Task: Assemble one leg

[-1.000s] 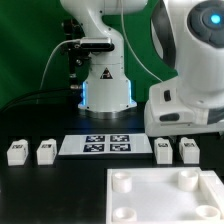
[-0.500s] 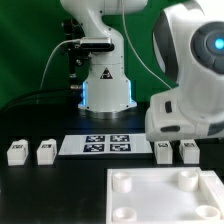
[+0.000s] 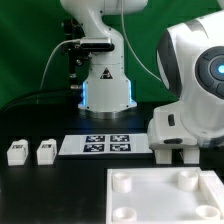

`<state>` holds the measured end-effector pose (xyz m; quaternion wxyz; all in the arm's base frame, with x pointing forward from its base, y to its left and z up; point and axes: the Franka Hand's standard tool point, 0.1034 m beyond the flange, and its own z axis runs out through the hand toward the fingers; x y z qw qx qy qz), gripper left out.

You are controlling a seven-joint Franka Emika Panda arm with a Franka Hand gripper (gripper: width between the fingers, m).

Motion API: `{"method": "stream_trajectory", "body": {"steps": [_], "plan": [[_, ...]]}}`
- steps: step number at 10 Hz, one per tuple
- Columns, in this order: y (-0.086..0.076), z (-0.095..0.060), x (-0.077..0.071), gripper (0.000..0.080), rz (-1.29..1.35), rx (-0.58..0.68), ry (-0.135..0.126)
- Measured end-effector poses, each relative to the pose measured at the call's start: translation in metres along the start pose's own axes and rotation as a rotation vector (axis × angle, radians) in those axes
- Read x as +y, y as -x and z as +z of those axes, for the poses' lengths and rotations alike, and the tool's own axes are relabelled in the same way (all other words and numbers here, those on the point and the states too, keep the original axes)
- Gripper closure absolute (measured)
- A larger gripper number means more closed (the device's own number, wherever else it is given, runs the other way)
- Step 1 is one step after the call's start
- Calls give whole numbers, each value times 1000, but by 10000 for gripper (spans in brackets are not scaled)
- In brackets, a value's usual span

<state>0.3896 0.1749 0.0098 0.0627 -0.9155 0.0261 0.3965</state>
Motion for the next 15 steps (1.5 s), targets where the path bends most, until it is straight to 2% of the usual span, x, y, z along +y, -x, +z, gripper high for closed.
{"method": "stream_trajectory", "body": {"steps": [2, 3, 4, 5, 6, 13, 14, 15], "plan": [[0, 0, 0, 150, 0, 0, 0], [0, 0, 0, 249, 0, 0, 0], [0, 0, 0, 249, 0, 0, 0], [0, 0, 0, 444, 0, 0, 0], [0, 0, 0, 511, 0, 0, 0], [0, -2, 0, 509, -6, 4, 4], [0, -10, 0, 509, -17, 19, 7], [3, -25, 2, 509, -43, 30, 6]]}}
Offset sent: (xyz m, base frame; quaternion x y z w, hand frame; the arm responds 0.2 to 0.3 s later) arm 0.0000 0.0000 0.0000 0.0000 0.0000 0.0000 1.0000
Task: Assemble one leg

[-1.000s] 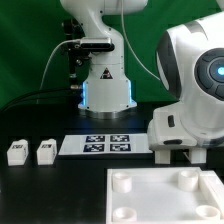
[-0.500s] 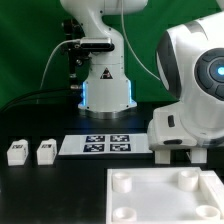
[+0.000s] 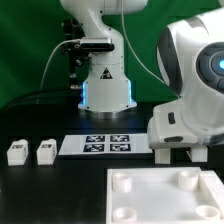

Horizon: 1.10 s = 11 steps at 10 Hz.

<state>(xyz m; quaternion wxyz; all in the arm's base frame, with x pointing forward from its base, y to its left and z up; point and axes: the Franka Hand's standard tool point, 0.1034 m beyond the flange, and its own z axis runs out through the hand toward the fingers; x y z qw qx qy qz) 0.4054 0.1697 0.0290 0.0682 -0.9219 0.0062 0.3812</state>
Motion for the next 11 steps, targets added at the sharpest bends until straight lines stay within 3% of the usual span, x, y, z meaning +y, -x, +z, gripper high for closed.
{"method": "stream_trajectory", "body": {"steps": [2, 4, 5, 7, 8, 9, 10, 11], "plan": [[14, -38, 4, 509, -30, 42, 1], [25, -71, 1, 509, -36, 206, 12], [18, -73, 2, 509, -37, 344, 10], [19, -71, 3, 509, -45, 502, 15], [9, -79, 4, 509, -61, 629, 9], [13, -98, 8, 509, -77, 676, 16], [7, -134, 13, 509, -121, 797, 22], [1, -154, 16, 509, -138, 881, 23]]}}
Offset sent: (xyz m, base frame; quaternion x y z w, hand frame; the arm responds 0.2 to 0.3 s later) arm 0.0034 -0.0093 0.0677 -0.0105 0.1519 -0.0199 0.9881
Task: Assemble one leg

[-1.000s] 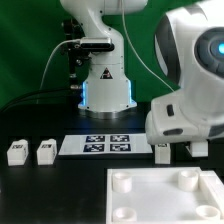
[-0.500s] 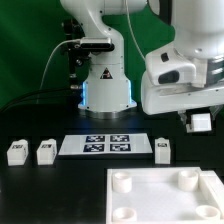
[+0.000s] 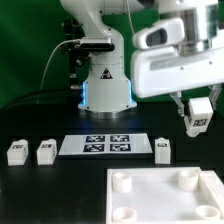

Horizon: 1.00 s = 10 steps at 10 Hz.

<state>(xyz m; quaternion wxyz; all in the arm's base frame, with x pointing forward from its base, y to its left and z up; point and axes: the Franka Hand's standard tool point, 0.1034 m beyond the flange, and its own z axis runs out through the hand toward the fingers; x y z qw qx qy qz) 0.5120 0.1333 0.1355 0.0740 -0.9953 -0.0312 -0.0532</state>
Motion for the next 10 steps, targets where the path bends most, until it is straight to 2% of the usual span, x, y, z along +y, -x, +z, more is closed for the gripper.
{"method": "stream_trajectory", "body": {"steps": [1, 2, 5, 6, 7, 8, 9, 10], "plan": [[-28, -14, -1, 509, -16, 174, 2], [-36, -25, -7, 509, -40, 267, 4], [-35, -26, -7, 509, -41, 551, -8], [-25, -11, -6, 509, -43, 461, -4], [-34, -16, -2, 509, -66, 486, 6], [-47, -11, 12, 509, -109, 517, 32], [-62, -4, 20, 509, -131, 512, 44], [-83, -4, 22, 508, -156, 540, 50]]}}
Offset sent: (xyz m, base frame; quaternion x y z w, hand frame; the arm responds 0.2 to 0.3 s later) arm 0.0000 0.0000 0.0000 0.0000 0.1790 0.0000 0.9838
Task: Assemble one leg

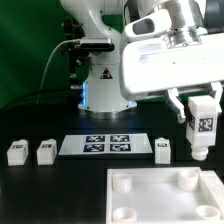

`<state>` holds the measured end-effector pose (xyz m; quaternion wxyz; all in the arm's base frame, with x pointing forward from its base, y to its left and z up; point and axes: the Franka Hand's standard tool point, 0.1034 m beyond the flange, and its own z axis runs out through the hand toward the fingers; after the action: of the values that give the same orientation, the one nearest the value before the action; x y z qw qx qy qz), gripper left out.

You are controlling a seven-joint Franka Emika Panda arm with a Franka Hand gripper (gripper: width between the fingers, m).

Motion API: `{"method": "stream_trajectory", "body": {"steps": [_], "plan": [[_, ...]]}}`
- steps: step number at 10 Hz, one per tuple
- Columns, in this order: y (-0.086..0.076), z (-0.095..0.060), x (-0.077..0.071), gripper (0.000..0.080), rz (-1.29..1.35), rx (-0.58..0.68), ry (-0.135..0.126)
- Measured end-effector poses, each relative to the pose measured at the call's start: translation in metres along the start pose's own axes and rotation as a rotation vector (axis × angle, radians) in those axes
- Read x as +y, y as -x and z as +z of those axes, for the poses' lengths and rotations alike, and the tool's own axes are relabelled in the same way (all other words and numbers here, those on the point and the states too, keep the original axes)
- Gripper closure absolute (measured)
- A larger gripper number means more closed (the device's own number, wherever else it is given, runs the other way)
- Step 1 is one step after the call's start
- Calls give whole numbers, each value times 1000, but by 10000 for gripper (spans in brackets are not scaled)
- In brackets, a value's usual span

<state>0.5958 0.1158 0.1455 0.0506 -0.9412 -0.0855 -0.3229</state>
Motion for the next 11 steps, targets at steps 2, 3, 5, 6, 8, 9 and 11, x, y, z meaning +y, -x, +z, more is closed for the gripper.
{"method": "stream_trajectory", "body": {"steps": [2, 3, 5, 6, 8, 9, 11], "plan": [[-6, 7, -2, 508, -16, 4, -5], [-6, 7, -1, 508, -15, 3, -5], [-6, 7, -1, 508, -15, 3, -5], [-3, 10, -1, 508, -23, 10, -4], [20, 35, 4, 508, -23, -46, -14], [16, 43, 10, 508, -24, -40, -12], [13, 51, 19, 508, -16, -43, -8]]}}
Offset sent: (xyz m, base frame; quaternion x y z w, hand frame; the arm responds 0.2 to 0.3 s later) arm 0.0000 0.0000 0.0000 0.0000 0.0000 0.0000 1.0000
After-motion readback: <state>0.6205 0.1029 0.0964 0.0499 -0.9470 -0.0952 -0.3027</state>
